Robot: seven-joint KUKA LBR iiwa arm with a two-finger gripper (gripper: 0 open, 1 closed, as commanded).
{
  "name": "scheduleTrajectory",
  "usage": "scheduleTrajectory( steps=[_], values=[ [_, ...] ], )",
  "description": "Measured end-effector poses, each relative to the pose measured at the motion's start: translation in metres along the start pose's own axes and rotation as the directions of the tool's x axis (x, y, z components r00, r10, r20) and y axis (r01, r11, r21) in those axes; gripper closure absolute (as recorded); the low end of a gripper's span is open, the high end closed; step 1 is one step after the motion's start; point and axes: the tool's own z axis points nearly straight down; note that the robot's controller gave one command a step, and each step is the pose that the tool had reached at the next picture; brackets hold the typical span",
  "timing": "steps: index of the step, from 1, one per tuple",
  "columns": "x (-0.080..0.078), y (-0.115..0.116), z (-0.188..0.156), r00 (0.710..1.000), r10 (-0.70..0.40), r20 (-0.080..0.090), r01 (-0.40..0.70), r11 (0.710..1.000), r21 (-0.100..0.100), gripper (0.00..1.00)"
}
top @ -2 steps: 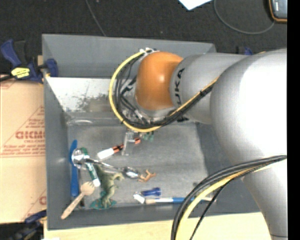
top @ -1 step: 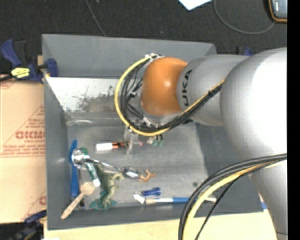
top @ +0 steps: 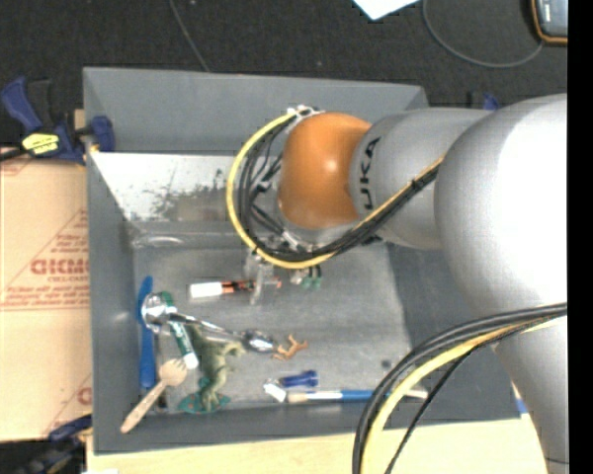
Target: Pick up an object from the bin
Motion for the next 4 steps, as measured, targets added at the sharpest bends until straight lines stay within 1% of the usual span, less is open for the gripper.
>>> scheduleTrajectory(
  steps=[1, 2, 3, 4],
  values=[
    [0.002, 0.0, -0.012, 1.0, 0.001, -0.007, -0.001, 1.0, 0.0, 1.0],
    [-0.001, 0.0, -0.038, 1.0, 0.001, 0.003, -0.001, 1.0, -0.001, 1.0],
    [0.0, 0.0, -0.065, 1.0, 0.002, -0.001, -0.002, 1.0, -0.001, 1.0],
    [-0.001, 0.0, -0.092, 1.0, 0.003, 0.003, -0.003, 1.0, -0.001, 1.0]
  ],
)
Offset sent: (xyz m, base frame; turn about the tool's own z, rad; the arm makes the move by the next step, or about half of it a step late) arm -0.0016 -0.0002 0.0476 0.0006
